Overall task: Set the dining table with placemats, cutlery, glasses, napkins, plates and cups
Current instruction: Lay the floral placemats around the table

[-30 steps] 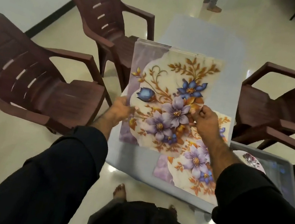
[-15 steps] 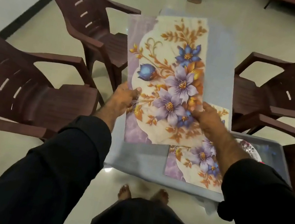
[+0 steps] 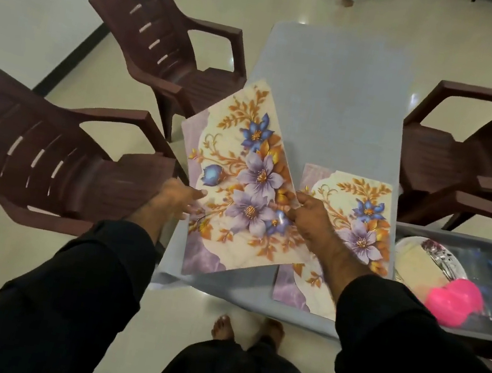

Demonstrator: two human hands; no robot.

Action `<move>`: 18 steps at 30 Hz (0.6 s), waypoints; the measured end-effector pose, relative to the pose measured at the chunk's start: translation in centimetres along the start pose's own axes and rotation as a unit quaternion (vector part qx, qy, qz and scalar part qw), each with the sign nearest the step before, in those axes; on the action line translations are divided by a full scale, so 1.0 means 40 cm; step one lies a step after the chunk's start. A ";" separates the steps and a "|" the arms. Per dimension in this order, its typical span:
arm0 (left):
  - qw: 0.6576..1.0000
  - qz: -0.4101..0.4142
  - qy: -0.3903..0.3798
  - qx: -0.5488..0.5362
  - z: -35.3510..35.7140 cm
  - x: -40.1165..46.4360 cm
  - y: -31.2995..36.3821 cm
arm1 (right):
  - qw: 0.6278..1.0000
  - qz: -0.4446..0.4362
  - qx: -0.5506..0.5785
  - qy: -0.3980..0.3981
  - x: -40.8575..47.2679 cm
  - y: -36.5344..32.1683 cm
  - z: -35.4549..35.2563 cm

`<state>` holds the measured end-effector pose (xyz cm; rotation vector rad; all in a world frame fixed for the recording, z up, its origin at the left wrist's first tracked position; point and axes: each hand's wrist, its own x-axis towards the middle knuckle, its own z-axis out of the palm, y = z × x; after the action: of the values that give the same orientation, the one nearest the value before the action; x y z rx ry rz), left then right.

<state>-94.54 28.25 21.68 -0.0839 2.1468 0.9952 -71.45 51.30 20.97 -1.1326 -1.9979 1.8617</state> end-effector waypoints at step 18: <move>0.975 0.008 -0.128 -0.180 -0.019 -0.074 -0.010 | 0.955 0.186 0.219 -0.075 0.063 0.042 -0.058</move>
<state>-92.75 26.77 23.69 -0.1075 1.7194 1.3207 -71.13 54.53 19.00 -1.3211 -1.3828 2.4808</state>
